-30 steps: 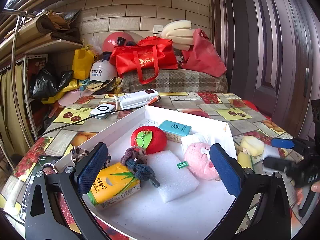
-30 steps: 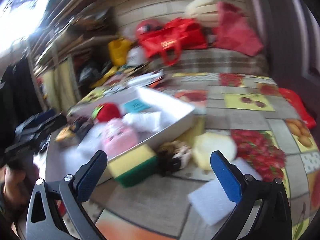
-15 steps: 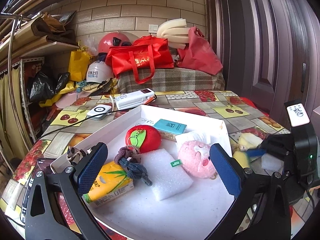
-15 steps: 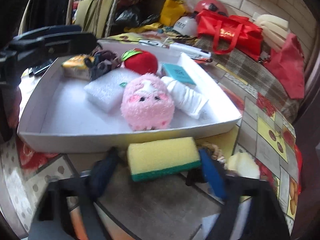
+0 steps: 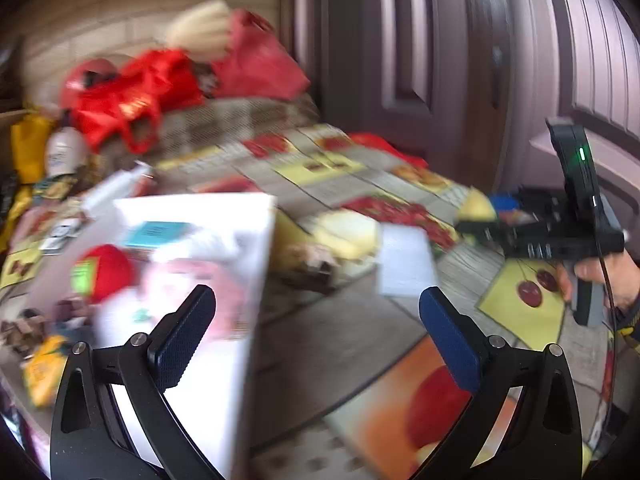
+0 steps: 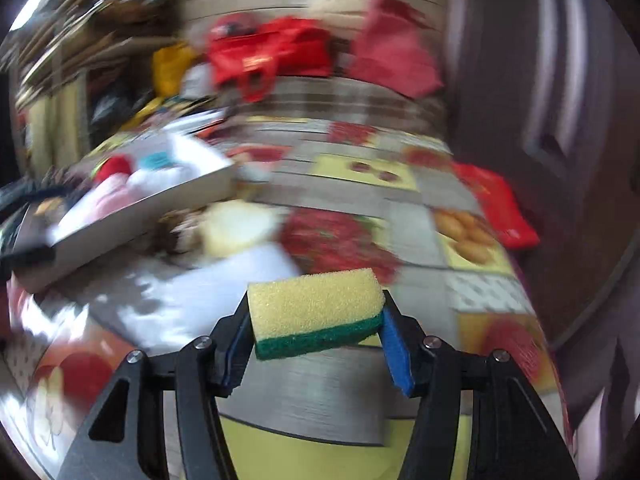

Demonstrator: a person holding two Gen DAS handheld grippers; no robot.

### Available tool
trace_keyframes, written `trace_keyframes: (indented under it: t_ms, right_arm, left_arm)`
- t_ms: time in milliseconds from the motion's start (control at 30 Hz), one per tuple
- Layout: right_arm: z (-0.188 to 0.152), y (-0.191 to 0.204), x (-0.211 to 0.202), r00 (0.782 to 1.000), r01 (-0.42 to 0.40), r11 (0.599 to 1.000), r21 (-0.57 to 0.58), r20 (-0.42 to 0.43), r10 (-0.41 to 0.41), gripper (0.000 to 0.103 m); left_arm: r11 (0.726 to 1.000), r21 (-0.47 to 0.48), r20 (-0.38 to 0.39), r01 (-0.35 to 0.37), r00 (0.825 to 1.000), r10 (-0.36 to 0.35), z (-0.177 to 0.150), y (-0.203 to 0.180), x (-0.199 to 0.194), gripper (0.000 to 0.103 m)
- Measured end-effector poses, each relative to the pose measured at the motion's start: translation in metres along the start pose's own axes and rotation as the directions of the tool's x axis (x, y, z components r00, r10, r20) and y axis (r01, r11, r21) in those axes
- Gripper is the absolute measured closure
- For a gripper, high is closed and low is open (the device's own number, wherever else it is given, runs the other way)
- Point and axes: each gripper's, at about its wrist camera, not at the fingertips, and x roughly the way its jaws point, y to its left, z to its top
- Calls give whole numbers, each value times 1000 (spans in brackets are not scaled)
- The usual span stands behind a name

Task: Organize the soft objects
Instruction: 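Grasp the yellow-green sponge with the right tool and lift it, then grasp the white foam block with the left tool while the right tool holds the sponge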

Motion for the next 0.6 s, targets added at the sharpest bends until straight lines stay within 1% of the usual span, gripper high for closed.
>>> trace_keyframes:
  t_ms: [33,100,167,233,300,333,367,400,433,467,500,533,600]
  right_arm:
    - [-1,-16,-1,1000,-7,997,77,5,7,45]
    - [-3,-27,-3,1000,-21,990,143,14,19,45]
    - [-1,-23,-3,1000,-14,991,130,18,12,45]
    - [0,-10,-6,999,-2,998,69,34,0,45]
    - [1,2,-9,999,7,1000,14,44,-7,45]
    - [0,2,-9,999,7,1000,1,45,-7,45]
    - [0,4,-9,999,7,1000,-10,44,-7,45]
    - [1,2,-7,999,3,1000,-9,42,-2,45]
    - [0,0,-6,999,-4,1000,-1,40,4,45]
    - [0,-4,-5,999,-13,1000,12,39,13,45]
    - [0,-8,-5,999,-24,999,33,41,23,45]
    - [0,-10,-6,999,-30,999,45,44,28,45]
    - [-1,-16,-7,998,-37,996,75,53,33,45]
  left_arm:
    - [1000,7,-40,27,999,-27,4,-9,12,0]
    - [997,0,-128,80,989,-79,12,-26,39,1]
    - [995,-8,-188,98,977,-98,21,-42,64,4]
    - [996,13,-205,86,975,-82,28,-58,81,4]
    - [997,44,-235,64,971,-52,33,-71,98,9]
    - [997,61,-260,51,965,-34,35,-77,109,13]
    - [996,80,-291,33,957,-8,36,-83,119,15]
    - [995,98,-331,23,944,11,35,-87,128,15]
    - [995,100,-350,27,937,10,34,-88,134,20]
    - [995,90,-344,31,939,2,34,-87,135,28]
    - [996,81,-354,40,935,-9,33,-86,136,37]
    - [996,67,-350,54,936,-27,32,-83,135,53]
    - [997,56,-330,47,944,-26,32,-81,131,53]
